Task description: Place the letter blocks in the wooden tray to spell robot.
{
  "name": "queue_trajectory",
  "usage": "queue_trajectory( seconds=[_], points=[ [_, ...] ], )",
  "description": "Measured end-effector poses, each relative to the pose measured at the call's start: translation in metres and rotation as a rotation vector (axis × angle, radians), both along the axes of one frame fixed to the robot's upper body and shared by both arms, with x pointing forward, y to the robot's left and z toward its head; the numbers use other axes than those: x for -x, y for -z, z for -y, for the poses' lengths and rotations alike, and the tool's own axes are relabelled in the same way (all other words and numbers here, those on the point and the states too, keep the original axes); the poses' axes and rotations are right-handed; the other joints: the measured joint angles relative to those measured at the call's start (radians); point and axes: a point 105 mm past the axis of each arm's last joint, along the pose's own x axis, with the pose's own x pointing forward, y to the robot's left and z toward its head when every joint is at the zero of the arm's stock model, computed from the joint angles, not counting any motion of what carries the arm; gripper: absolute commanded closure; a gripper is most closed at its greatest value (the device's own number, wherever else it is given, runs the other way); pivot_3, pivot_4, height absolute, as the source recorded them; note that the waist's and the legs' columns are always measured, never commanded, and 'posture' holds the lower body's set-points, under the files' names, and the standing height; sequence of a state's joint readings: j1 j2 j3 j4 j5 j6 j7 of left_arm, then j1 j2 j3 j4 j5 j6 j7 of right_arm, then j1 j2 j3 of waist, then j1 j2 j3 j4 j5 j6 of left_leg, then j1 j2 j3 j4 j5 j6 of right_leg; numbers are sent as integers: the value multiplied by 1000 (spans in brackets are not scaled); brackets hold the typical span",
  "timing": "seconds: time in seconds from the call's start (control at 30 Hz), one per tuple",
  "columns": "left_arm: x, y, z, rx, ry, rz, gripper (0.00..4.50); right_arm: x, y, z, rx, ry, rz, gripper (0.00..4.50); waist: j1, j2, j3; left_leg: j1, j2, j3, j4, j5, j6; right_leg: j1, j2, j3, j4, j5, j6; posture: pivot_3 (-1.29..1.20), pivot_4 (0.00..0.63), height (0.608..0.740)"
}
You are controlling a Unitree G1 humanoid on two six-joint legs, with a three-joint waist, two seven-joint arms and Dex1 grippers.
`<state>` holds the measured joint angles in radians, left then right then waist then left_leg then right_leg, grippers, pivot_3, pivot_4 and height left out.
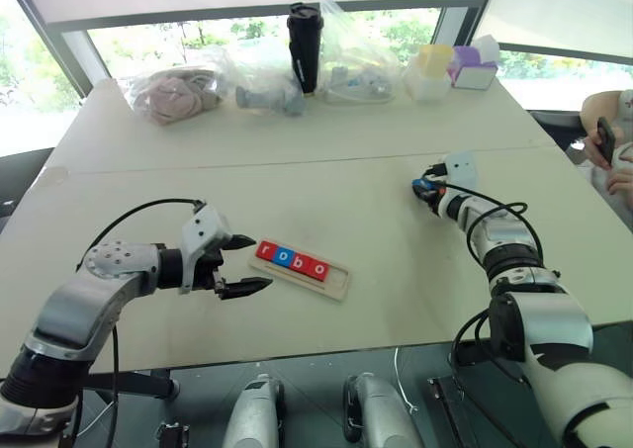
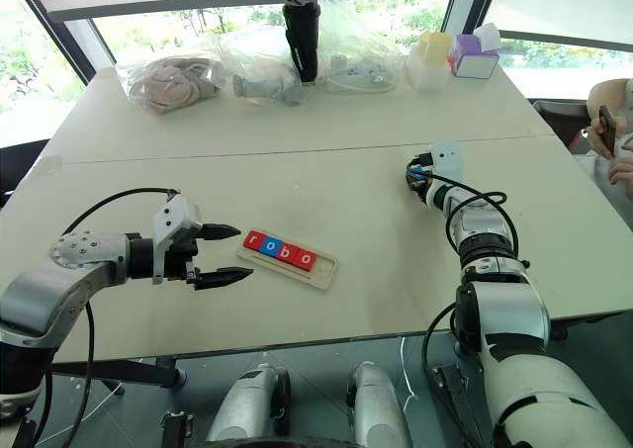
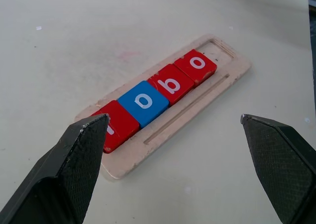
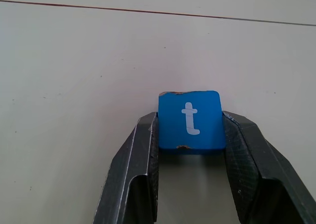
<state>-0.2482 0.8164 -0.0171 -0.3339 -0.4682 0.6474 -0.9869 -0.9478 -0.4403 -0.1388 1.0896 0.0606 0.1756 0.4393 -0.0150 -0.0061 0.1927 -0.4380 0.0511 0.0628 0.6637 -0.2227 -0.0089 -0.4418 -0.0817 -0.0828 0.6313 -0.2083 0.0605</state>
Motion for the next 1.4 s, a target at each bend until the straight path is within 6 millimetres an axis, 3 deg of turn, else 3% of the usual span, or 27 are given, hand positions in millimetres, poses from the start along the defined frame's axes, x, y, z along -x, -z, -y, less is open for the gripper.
queue_trajectory(
  seconds=[0.17, 0.3, 0.47, 0.6, 0.73, 0.93, 0.97, 1.1, 1.27, 1.33, 1.4],
  points=[
    [1, 1, -1, -2, 1, -3, 0, 18, -2, 2, 62, -48, -13, 3308, 8, 0, 0, -1, 0, 0, -1, 0, 0, -1, 0, 0, 0, 0, 1, 0, 150, 740],
    [2, 3, -2, -4, 0, -12, 0, 63, -6, 5, 15, 41, -62, 3308, 9, 0, 0, -3, 0, -1, -2, 0, 0, -3, -1, 0, 0, -1, 2, 0, 150, 740],
    [1, 1, 3, 10, 17, -3, 0, 122, 2, -26, -134, 143, -177, 3308, 2, 1, 0, -1, 1, -2, -1, 0, 0, -3, 0, -1, 0, -3, -3, 0, 150, 740],
    [-2, 3, 4, 15, 19, -15, 0, 137, -6, -41, -161, 190, -170, 3308, 4, 2, 0, -1, 1, -5, -1, 0, -1, -3, 0, -1, -1, -2, -4, 0, 150, 740],
    [-5, 4, 9, 16, 50, -10, 0, 150, 6, -69, -193, 199, -239, 3308, 4, 2, -1, -3, 1, -6, -1, 0, -1, -4, 0, -2, -1, -2, -4, 0, 150, 740],
    [-6, 5, 7, 15, 52, -15, 0, 156, 9, -68, -181, 243, -260, 303, 4, 2, -1, -5, 0, -5, -1, 0, -1, -5, -1, -2, -3, -1, -6, 0, 150, 740],
    [-6, 5, 7, 14, 54, -14, 0, 157, 8, -70, -184, 237, -259, 28, 4, 2, -1, -5, 0, -5, -1, 0, -1, -5, 0, -2, -3, -2, -4, 0, 150, 740],
    [-6, 5, 6, 9, 53, -14, 0, 156, 1, -65, -79, 123, -220, 28, 4, 2, 0, -5, 0, -6, -1, 0, -1, -5, -1, -2, -3, -3, -3, 0, 150, 740],
    [-7, 6, 4, -2, 48, -14, 0, 167, -35, -62, 170, -341, -6, 28, 4, 2, 0, -4, -1, -7, -3, -1, -1, -2, -1, -2, -8, -4, -1, 0, 150, 740],
    [-7, 6, 3, -5, 47, -15, 0, 173, -36, -63, 198, -478, 31, 28, 5, 1, 0, -5, -1, -7, -3, -1, 0, -1, 0, -3, -9, -4, -1, 0, 150, 740],
    [-7, 6, 3, -7, 47, -14, 0, 179, -25, -52, 258, -593, 7, 28, 5, 1, 0, -4, -1, -6, -3, -1, 0, -1, 0, -4, -9, -4, -1, 0, 150, 740]
  ],
)
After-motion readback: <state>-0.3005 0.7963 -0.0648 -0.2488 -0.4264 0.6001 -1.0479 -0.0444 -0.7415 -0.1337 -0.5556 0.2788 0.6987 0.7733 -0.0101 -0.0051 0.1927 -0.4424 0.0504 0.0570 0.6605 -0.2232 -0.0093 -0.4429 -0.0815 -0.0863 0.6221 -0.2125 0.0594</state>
